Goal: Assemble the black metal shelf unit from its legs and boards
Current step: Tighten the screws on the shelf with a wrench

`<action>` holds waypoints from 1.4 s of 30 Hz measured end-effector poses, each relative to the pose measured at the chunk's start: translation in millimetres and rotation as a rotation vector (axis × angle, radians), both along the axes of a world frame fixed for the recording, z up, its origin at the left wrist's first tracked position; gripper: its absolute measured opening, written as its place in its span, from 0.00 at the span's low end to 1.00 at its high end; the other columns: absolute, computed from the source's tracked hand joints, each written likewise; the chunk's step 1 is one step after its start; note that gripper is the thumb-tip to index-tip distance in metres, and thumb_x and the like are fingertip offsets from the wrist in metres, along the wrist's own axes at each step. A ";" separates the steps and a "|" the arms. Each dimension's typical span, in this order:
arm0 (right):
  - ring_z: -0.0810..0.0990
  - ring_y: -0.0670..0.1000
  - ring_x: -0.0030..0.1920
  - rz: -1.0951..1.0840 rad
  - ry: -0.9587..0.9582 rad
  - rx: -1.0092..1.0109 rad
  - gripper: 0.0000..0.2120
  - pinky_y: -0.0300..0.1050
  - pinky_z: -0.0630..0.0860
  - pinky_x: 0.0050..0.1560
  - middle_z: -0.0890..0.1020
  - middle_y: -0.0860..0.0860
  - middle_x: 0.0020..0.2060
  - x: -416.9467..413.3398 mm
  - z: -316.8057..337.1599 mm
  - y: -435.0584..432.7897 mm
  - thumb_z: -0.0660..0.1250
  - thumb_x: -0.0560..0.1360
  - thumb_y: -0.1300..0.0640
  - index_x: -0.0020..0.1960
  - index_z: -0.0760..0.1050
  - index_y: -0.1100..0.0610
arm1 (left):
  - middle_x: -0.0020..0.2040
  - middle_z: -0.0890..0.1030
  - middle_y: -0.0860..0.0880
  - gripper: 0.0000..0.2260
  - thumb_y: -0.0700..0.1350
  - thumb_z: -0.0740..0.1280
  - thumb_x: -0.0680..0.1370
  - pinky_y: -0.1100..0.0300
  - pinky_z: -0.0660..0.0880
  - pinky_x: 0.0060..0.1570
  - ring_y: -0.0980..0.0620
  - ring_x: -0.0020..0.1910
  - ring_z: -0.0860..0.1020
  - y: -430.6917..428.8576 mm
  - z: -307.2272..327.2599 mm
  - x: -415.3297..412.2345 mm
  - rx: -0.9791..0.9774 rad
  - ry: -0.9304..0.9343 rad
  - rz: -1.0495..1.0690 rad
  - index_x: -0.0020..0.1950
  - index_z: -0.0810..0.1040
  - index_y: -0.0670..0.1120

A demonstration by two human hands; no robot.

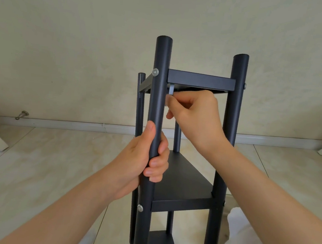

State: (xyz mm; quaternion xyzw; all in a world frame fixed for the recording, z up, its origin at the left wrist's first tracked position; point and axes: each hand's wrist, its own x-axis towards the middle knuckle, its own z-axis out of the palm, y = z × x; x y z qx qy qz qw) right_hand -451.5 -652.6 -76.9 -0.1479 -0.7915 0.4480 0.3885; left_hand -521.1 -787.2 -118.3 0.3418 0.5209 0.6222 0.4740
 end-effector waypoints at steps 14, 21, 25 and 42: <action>0.64 0.48 0.25 -0.216 0.217 0.247 0.22 0.35 0.61 0.29 0.65 0.42 0.21 -27.3 -19.3 1.4 0.67 0.78 0.62 0.27 0.67 0.60 | 0.26 0.64 0.53 0.25 0.73 0.60 0.67 0.64 0.64 0.23 0.57 0.21 0.60 -1.0 0.0 -1.3 -0.008 -0.014 -0.022 0.34 0.71 0.51; 0.76 0.44 0.29 -0.084 0.029 0.143 0.16 0.34 0.70 0.34 0.81 0.54 0.28 -9.6 -19.2 2.0 0.63 0.81 0.59 0.37 0.78 0.66 | 0.26 0.64 0.53 0.26 0.74 0.60 0.67 0.64 0.64 0.23 0.57 0.21 0.60 -0.7 1.4 -3.9 -0.024 -0.010 -0.015 0.34 0.71 0.50; 0.70 0.52 0.28 -0.060 0.031 0.085 0.16 0.40 0.67 0.32 0.76 0.58 0.26 2.8 -9.7 -0.2 0.63 0.79 0.60 0.35 0.77 0.64 | 0.26 0.63 0.53 0.26 0.74 0.60 0.67 0.64 0.64 0.24 0.57 0.22 0.60 0.5 1.2 -2.6 -0.018 -0.015 -0.022 0.34 0.70 0.50; 0.65 0.44 0.24 -0.046 0.063 0.002 0.17 0.37 0.65 0.32 0.68 0.47 0.19 10.9 1.3 2.6 0.65 0.78 0.62 0.30 0.78 0.61 | 0.26 0.63 0.52 0.26 0.74 0.59 0.68 0.64 0.64 0.24 0.57 0.22 0.60 2.6 1.4 3.4 -0.027 0.015 -0.025 0.34 0.71 0.50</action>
